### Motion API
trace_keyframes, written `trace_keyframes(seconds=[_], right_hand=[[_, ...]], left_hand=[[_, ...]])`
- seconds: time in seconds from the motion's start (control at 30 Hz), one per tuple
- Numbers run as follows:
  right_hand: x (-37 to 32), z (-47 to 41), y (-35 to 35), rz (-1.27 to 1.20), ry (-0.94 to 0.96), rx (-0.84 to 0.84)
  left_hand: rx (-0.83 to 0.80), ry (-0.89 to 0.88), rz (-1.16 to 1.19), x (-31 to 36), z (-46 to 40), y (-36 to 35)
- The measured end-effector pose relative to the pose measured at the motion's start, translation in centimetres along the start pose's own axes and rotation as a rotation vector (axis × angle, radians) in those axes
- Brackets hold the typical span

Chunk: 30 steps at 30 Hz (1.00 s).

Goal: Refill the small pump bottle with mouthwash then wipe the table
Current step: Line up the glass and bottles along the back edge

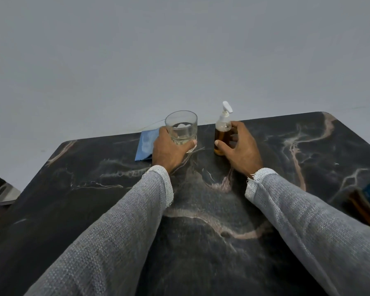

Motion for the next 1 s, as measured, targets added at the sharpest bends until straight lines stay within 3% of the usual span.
trace_keyframes(seconds=[0.57,1.0], right_hand=[[2.1,-6.8,-2.9,0.053,-0.076,-0.056],[3.1,-7.3,-3.5,0.130,-0.137,0.001]], left_hand=[[0.044,0.063,-0.012,-3.2,-4.9,-2.8],[0.113,-0.024,-0.079,-3.0,-3.7,-3.2]])
Point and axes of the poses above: each hand's wrist, its own z-axis away from the middle knuckle, its own y-axis out of the back of the hand, x = y × z, the point moved 10 cm from there along -z, towards the middle knuckle, and after that the axes turned 13 degrees about -y, right-handed, at the moved point
